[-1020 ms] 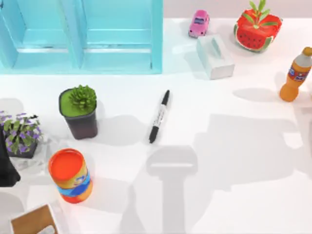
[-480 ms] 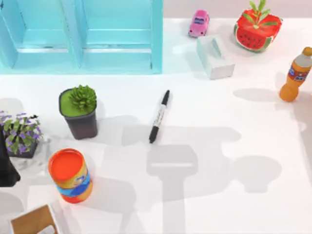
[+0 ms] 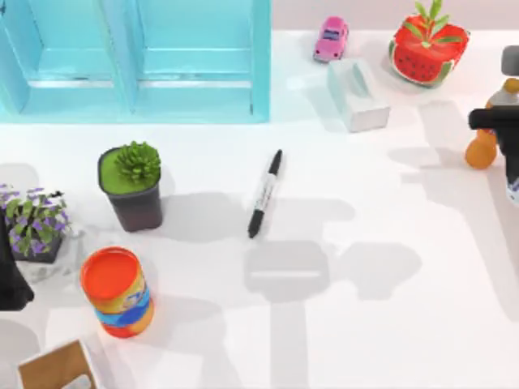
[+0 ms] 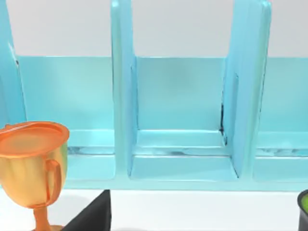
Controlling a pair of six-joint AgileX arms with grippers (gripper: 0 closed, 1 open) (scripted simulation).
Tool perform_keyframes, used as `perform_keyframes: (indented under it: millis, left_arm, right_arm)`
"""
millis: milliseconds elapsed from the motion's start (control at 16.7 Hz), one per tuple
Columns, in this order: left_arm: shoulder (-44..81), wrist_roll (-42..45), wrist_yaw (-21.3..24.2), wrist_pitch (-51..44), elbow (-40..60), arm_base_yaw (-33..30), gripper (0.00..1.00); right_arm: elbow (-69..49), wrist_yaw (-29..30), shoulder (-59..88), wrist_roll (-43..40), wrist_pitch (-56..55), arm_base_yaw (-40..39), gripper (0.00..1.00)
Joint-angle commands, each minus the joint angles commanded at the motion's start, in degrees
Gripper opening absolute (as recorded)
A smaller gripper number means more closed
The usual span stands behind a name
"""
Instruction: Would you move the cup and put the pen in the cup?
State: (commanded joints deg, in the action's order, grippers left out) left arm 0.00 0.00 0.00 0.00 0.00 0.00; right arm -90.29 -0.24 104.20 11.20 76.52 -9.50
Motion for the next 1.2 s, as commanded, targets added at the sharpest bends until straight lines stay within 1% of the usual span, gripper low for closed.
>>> perform_keyframes:
  millis: [240,360,720,1080,1200]
  left_arm:
    - [0.0,0.0,0.0,0.0,0.0,0.0,1.0]
    - [0.0,0.0,0.0,0.0,0.0,0.0,1.0]
    - [0.0,0.0,0.0,0.0,0.0,0.0,1.0]
    - [0.0,0.0,0.0,0.0,0.0,0.0,1.0]
    - [0.0,0.0,0.0,0.0,0.0,0.0,1.0]
  right_arm:
    - [3.71,-0.12,2.9,10.29,-6.75,-11.1,0.0]
    - [4.92,-0.14,3.73,13.48,-8.94,-14.32,0.0]
    - [5.36,-0.26,3.9,14.34,-9.63,-14.94,0.0]
    - [11.42,-0.16,5.83,14.44,-18.14,-15.2,0.0]
    - [12.4,-0.13,6.45,14.51,-19.19,-15.31,0.0]
